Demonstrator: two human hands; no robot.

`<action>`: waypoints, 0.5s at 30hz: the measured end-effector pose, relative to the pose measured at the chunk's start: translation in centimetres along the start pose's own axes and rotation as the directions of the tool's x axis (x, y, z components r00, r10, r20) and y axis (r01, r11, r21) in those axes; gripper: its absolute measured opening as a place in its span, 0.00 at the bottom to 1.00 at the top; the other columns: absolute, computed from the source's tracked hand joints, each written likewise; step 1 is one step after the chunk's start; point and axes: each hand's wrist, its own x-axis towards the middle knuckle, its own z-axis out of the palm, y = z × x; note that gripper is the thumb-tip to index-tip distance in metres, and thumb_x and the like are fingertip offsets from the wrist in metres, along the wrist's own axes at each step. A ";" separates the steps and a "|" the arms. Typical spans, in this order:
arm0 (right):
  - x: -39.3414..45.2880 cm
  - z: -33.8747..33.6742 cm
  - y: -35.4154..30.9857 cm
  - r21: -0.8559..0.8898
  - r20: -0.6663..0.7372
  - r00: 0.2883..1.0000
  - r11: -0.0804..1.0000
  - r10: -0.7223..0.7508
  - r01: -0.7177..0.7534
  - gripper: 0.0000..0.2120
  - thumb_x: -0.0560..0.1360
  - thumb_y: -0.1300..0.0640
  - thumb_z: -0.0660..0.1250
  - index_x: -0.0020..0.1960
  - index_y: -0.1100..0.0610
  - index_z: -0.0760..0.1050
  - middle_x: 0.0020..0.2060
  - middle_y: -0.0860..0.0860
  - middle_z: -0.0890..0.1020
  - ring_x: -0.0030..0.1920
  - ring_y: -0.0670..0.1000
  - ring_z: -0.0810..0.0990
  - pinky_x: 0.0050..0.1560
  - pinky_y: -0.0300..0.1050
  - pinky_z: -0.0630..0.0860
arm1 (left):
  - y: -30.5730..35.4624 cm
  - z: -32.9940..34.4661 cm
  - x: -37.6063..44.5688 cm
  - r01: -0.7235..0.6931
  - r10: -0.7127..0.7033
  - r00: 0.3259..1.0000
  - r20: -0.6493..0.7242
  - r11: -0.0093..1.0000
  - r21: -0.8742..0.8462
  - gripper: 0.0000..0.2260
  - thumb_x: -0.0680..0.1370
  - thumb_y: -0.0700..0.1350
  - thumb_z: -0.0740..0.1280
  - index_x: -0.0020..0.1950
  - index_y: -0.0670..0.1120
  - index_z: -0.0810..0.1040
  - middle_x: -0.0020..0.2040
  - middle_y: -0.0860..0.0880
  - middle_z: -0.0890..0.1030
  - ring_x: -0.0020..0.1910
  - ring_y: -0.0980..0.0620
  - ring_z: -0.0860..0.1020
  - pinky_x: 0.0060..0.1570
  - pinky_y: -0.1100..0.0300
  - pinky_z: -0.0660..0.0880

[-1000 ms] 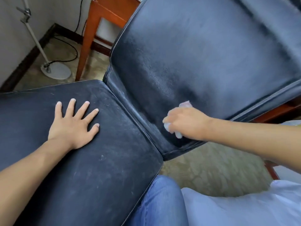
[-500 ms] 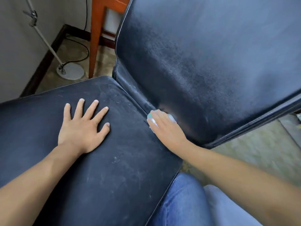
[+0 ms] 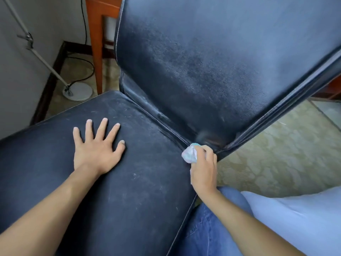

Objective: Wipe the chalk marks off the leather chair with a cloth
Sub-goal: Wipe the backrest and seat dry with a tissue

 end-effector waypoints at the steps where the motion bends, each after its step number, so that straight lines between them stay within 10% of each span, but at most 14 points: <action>1: 0.7 0.0 0.0 0.020 0.006 1.000 1.000 -0.006 0.006 0.33 0.63 0.73 0.69 0.63 0.49 0.71 0.65 0.47 0.69 0.59 0.55 0.68 0.44 0.56 0.78 | 0.1 -0.1 -0.1 0.013 -0.013 1.000 0.009 1.000 0.001 0.32 0.79 0.69 0.35 0.84 0.64 0.42 0.86 0.53 0.44 0.84 0.39 0.39 0.77 0.34 0.37; 7: 7.0 0.8 -1.2 0.076 -0.027 0.999 0.997 -0.023 0.025 0.14 0.77 0.48 0.60 0.60 0.47 0.73 0.54 0.46 0.72 0.54 0.56 0.73 0.54 0.51 0.73 | 1.2 -0.5 -1.4 0.137 -0.135 0.990 0.049 0.990 -0.034 0.34 0.79 0.70 0.37 0.84 0.62 0.40 0.86 0.50 0.41 0.82 0.35 0.37 0.75 0.29 0.35; 15: 12.9 4.6 -5.7 0.098 -0.191 0.977 0.992 0.092 -0.074 0.20 0.73 0.59 0.71 0.62 0.55 0.68 0.51 0.57 0.80 0.51 0.62 0.76 0.51 0.56 0.74 | 2.9 -0.4 -2.6 0.264 -0.260 0.963 0.062 0.963 -0.053 0.35 0.79 0.70 0.36 0.84 0.58 0.38 0.86 0.46 0.39 0.82 0.32 0.36 0.75 0.27 0.36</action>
